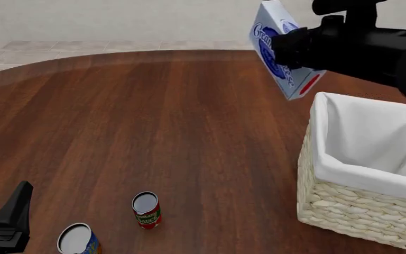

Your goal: Pick up the cream cheese box, and put it in the basket.

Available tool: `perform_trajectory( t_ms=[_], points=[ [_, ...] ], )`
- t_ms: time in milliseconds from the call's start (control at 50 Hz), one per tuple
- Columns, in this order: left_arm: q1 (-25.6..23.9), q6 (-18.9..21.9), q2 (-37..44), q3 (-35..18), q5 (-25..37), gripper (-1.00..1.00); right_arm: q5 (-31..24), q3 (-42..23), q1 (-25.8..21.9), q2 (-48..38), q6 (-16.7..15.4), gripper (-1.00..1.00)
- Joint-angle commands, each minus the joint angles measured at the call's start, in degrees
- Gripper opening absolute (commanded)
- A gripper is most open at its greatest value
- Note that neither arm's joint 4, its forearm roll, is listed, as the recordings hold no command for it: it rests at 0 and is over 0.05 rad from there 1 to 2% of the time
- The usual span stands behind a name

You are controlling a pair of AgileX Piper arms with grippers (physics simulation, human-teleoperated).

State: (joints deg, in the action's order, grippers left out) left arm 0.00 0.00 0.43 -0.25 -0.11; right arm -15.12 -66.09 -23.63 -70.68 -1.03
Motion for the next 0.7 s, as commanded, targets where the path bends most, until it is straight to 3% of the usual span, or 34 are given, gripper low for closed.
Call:
perform_trajectory(
  t_ms=[20, 700],
  points=[
    [0.0, 0.0, 0.0, 0.0, 0.0, 1.00, -0.5, 0.8, 1.5, 2.5, 0.9, -1.00],
    [0.0, 0.0, 0.0, 0.0, 0.0, 1.00, -2.3, 2.4, 4.4, 6.8, 0.0, -1.00]
  ],
)
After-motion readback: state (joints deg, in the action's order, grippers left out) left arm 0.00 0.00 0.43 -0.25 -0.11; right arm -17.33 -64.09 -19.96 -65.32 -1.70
